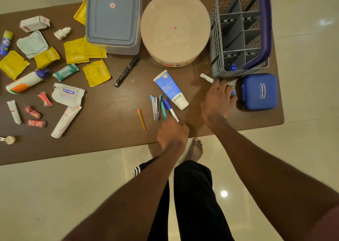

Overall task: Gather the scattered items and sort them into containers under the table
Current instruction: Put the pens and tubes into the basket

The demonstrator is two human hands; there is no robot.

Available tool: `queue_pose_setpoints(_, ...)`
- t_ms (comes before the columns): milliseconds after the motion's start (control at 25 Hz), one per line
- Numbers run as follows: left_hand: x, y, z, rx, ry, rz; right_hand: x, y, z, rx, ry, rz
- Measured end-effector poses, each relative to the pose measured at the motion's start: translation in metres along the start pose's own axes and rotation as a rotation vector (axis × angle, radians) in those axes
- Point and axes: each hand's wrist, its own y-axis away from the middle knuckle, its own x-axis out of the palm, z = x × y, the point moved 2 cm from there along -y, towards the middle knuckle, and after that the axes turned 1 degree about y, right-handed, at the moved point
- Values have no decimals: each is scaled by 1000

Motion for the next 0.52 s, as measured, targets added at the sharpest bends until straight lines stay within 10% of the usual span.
queue_pose_setpoints(280, -7, -5, 6, -32, 7, -37, 7, 14, -4, -98, -202, 119)
queue_pose_setpoints(520, -16, 22, 10, 77, 177, -191, -3, 39, -16, 258, -1154, 380)
